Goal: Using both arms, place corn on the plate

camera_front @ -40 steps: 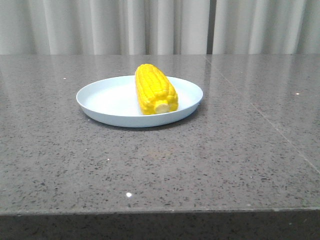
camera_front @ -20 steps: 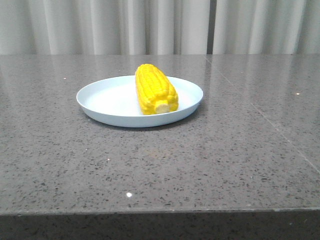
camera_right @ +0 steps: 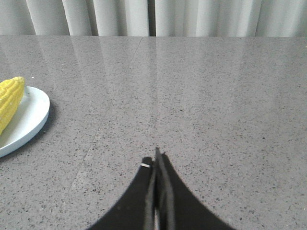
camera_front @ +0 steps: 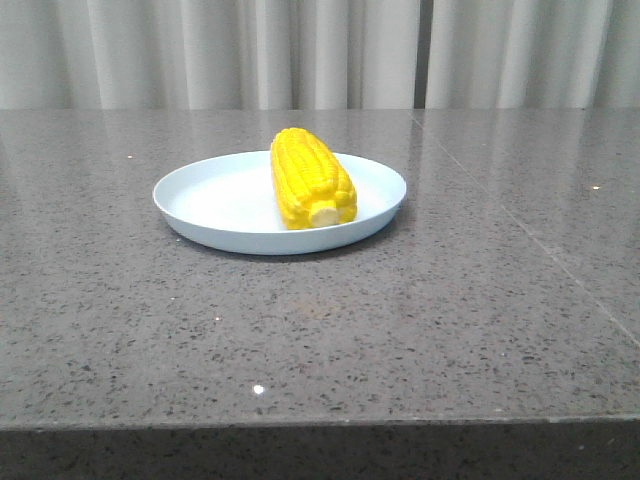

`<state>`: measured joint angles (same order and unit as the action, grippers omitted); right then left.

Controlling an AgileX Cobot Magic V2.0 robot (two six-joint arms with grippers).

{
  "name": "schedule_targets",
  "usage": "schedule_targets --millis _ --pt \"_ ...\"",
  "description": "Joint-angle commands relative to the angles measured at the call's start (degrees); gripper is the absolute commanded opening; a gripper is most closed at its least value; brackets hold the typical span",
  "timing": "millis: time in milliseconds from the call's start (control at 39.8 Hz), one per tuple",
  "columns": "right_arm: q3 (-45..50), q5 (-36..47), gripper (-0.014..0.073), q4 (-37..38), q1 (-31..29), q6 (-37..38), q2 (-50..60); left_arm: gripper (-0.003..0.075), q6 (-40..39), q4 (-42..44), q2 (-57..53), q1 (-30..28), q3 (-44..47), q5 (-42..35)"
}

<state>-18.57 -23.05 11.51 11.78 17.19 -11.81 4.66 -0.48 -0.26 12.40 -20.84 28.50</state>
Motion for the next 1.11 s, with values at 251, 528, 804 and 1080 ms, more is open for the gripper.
schedule_targets --millis 251,528,804,1080 --pt "-1.57 4.91 -0.0122 1.17 -0.36 -0.41 -0.46 -0.0020 0.00 0.08 -1.34 -6.34 8.07 -11.66" --pt "-1.57 4.91 -0.0122 1.17 -0.36 -0.41 -0.46 -0.0020 -0.22 -0.47 -1.34 -12.66 20.45 -24.94" --pt "-1.57 4.91 -0.0122 1.17 -0.36 -0.41 -0.46 -0.0020 -0.30 -1.36 -1.23 -13.05 21.35 -25.88" --pt "-1.57 4.91 -0.0122 1.17 -0.36 -0.41 -0.46 -0.0020 -0.30 -1.36 -1.23 -13.05 21.35 -25.88"
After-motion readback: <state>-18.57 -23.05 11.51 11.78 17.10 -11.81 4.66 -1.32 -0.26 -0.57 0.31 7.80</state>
